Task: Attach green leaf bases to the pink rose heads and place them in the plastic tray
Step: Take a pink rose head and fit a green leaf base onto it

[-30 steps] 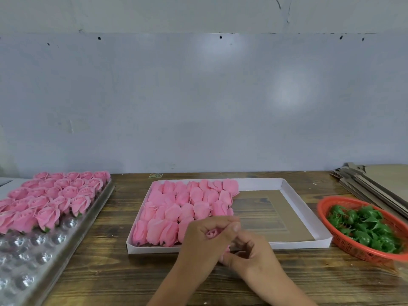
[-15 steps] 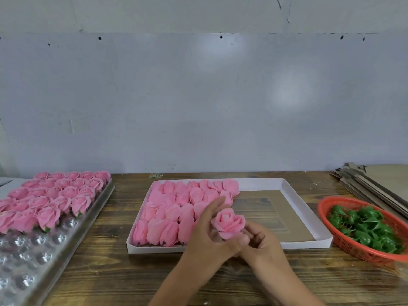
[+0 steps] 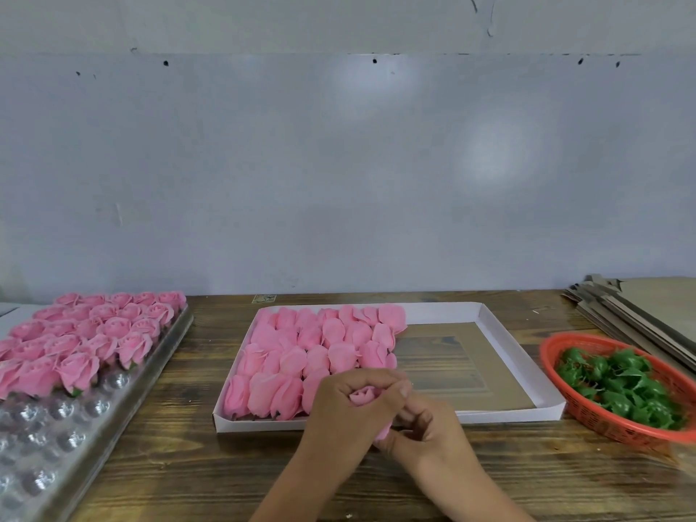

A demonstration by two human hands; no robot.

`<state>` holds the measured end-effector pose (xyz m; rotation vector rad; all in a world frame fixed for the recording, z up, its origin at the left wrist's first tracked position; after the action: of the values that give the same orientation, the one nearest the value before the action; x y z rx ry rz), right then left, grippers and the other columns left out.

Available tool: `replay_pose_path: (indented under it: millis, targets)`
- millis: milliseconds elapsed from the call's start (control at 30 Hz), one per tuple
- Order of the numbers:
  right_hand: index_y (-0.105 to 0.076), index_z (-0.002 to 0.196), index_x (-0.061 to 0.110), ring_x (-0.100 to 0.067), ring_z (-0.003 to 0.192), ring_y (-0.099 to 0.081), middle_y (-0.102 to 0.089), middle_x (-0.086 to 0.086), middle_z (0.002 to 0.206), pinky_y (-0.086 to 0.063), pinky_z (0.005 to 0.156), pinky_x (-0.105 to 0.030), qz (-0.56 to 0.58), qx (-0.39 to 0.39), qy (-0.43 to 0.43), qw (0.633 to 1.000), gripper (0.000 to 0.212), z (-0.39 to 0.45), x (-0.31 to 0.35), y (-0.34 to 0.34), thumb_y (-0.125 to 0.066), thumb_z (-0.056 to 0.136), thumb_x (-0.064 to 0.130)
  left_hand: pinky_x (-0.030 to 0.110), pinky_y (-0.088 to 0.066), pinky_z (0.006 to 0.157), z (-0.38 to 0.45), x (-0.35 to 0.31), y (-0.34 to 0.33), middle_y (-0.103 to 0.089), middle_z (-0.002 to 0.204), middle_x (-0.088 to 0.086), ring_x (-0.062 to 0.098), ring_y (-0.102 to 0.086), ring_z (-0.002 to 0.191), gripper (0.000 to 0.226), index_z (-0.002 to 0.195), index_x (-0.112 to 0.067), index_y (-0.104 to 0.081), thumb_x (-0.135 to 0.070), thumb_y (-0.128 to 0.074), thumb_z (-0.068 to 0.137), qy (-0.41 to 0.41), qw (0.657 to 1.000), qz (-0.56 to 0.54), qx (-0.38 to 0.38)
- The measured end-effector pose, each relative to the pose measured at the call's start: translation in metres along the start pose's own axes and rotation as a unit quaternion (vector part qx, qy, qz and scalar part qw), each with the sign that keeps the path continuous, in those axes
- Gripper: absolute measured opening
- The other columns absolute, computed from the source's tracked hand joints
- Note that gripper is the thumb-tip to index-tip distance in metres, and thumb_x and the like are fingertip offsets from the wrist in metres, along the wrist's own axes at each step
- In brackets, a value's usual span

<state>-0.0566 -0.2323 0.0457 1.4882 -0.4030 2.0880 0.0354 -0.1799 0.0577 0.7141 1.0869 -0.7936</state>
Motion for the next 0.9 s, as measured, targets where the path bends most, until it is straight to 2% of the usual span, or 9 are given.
replay_pose_path:
  millis: [100, 200, 267, 367, 500, 567, 667, 800, 900]
  targets:
    - [-0.079, 0.089, 0.026, -0.006, 0.079, -0.070, -0.076, 0.002, 0.080, -0.050, 0.068, -0.015, 0.035, -0.015, -0.012, 0.999, 0.028, 0.000, 0.000, 0.001, -0.068, 0.078, 0.003, 0.024, -0.059, 0.080, 0.001, 0.004, -0.001, -0.077, 0.099, -0.015, 0.005, -0.073, 0.094, 0.022, 0.089, -0.041, -0.079, -0.048, -0.075, 0.069, 0.023, 1.000, 0.001, 0.000]
    - [-0.074, 0.065, 0.024, -0.004, 0.052, -0.058, -0.065, -0.001, 0.056, -0.043, 0.050, -0.012, 0.073, -0.045, -0.029, 0.996, 0.026, 0.001, -0.004, 0.005, -0.066, 0.068, 0.000, 0.029, -0.061, 0.068, 0.000, 0.009, -0.004, -0.078, 0.095, -0.006, 0.013, -0.075, 0.087, 0.035, 0.095, -0.040, -0.077, -0.052, -0.076, 0.062, 0.045, 0.999, -0.013, 0.010]
    - [-0.075, 0.062, 0.024, -0.006, 0.048, -0.056, -0.064, -0.002, 0.054, -0.041, 0.047, -0.012, 0.098, -0.049, -0.039, 0.993, 0.028, 0.001, -0.007, 0.006, -0.062, 0.065, -0.001, 0.028, -0.059, 0.063, -0.001, 0.012, -0.006, -0.077, 0.092, -0.002, 0.016, -0.075, 0.082, 0.038, 0.098, -0.042, -0.075, -0.052, -0.079, 0.062, 0.056, 0.998, -0.018, 0.012]
    - [-0.080, 0.087, 0.020, -0.016, 0.064, -0.064, -0.071, -0.017, 0.071, -0.049, 0.057, -0.023, 0.148, -0.035, -0.051, 0.987, 0.026, 0.001, -0.006, 0.006, -0.072, 0.065, 0.009, 0.029, -0.060, 0.080, -0.002, 0.015, -0.011, -0.074, 0.109, -0.008, 0.011, -0.072, 0.099, 0.054, 0.117, -0.047, -0.065, -0.057, -0.084, 0.067, 0.068, 0.996, -0.016, 0.055]
    - [-0.075, 0.108, 0.013, -0.030, 0.086, -0.072, -0.074, -0.020, 0.103, -0.056, 0.065, -0.034, 0.202, -0.052, -0.062, 0.976, 0.063, 0.002, -0.010, 0.016, -0.094, 0.055, 0.041, 0.035, -0.050, 0.105, -0.004, 0.015, -0.018, -0.068, 0.127, -0.010, 0.011, -0.063, 0.122, 0.074, 0.130, -0.043, -0.057, -0.053, -0.091, 0.065, 0.057, 0.993, -0.040, 0.093]
    - [-0.074, 0.112, 0.012, -0.032, 0.095, -0.073, -0.073, -0.019, 0.111, -0.058, 0.075, -0.031, 0.212, -0.062, -0.056, 0.974, 0.059, 0.003, -0.011, 0.020, -0.093, 0.060, 0.034, 0.036, -0.051, 0.103, -0.003, 0.015, -0.017, -0.069, 0.127, -0.010, 0.011, -0.063, 0.122, 0.063, 0.126, -0.045, -0.061, -0.047, -0.090, 0.070, 0.051, 0.994, -0.042, 0.085]
    - [-0.072, 0.116, 0.016, -0.033, 0.103, -0.070, -0.072, -0.017, 0.113, -0.059, 0.082, -0.035, 0.177, -0.091, -0.057, 0.978, 0.046, 0.004, -0.015, 0.023, -0.082, 0.071, 0.014, 0.020, -0.056, 0.088, -0.001, 0.009, -0.011, -0.073, 0.117, -0.014, 0.004, -0.067, 0.111, 0.042, 0.114, -0.047, -0.069, -0.045, -0.084, 0.075, 0.029, 0.998, -0.026, 0.053]
    - [-0.074, 0.110, 0.030, -0.025, 0.103, -0.070, -0.076, -0.005, 0.107, -0.057, 0.083, -0.039, 0.073, -0.104, -0.047, 0.991, 0.042, 0.002, -0.009, 0.019, -0.081, 0.070, 0.041, 0.012, -0.054, 0.073, 0.002, 0.008, 0.000, -0.077, 0.101, -0.010, 0.003, -0.070, 0.096, 0.028, 0.103, -0.034, -0.077, -0.027, -0.085, 0.077, 0.043, 0.999, -0.032, -0.008]
    - [-0.075, 0.105, 0.033, -0.026, 0.096, -0.072, -0.077, -0.005, 0.099, -0.058, 0.076, -0.039, 0.075, -0.125, -0.044, 0.988, 0.039, 0.001, -0.010, 0.020, -0.080, 0.066, 0.040, 0.012, -0.054, 0.076, 0.001, 0.008, 0.001, -0.077, 0.102, -0.011, 0.003, -0.069, 0.099, 0.029, 0.104, -0.034, -0.077, -0.032, -0.085, 0.076, 0.051, 0.998, -0.024, -0.007]
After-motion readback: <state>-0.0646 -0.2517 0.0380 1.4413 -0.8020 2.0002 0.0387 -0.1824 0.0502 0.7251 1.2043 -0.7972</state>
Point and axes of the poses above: each hand's wrist, its own z-axis towards the middle knuckle, its own y-axis out of the back of the hand, x = y × z, the point moved 7 cm from there along z, towards the middle knuckle
